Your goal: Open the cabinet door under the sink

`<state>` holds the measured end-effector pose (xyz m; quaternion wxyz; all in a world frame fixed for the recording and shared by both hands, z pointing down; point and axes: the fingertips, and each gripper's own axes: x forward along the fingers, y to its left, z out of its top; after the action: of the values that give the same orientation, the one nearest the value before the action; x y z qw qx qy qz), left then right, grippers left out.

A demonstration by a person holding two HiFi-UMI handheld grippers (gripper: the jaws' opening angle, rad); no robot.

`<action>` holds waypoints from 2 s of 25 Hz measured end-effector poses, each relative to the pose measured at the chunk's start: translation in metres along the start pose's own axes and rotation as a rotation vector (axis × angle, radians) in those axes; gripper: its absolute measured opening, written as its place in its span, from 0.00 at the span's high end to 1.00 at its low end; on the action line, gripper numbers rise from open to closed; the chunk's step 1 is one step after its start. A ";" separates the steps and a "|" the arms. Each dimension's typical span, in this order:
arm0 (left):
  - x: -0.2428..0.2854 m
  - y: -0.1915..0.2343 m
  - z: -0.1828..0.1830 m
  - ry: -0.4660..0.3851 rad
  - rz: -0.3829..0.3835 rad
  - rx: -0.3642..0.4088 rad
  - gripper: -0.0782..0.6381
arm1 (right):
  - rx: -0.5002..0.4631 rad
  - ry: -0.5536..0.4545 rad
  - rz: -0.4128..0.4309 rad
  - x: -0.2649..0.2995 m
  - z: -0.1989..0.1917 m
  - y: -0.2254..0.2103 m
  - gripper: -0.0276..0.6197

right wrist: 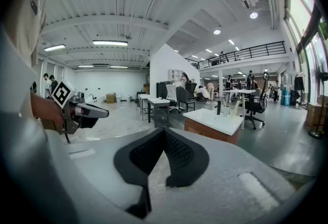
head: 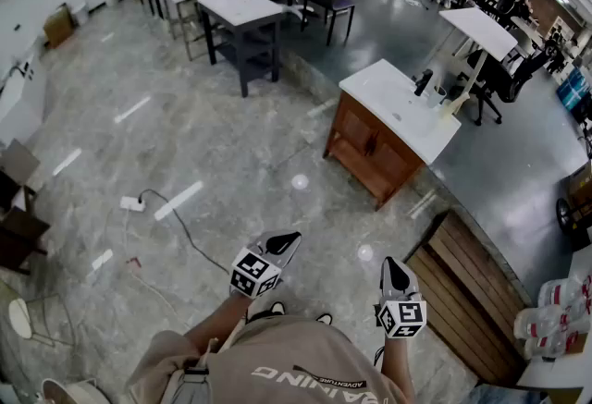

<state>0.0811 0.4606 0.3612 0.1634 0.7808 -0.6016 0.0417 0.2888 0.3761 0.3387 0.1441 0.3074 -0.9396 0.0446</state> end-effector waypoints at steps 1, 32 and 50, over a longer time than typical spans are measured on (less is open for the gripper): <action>0.003 0.003 0.002 -0.005 -0.004 0.002 0.87 | -0.002 0.001 -0.001 0.005 0.001 0.000 0.95; 0.149 0.069 0.048 0.106 0.017 -0.008 0.87 | 0.144 0.016 0.135 0.158 0.000 -0.077 0.95; 0.236 0.155 0.085 0.097 0.051 -0.107 0.87 | 0.065 0.110 0.153 0.262 -0.008 -0.145 0.95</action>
<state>-0.0137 0.1820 0.3750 0.2327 0.7523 -0.6141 0.0514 0.1747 0.1123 0.4239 0.1817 0.2361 -0.9491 0.1026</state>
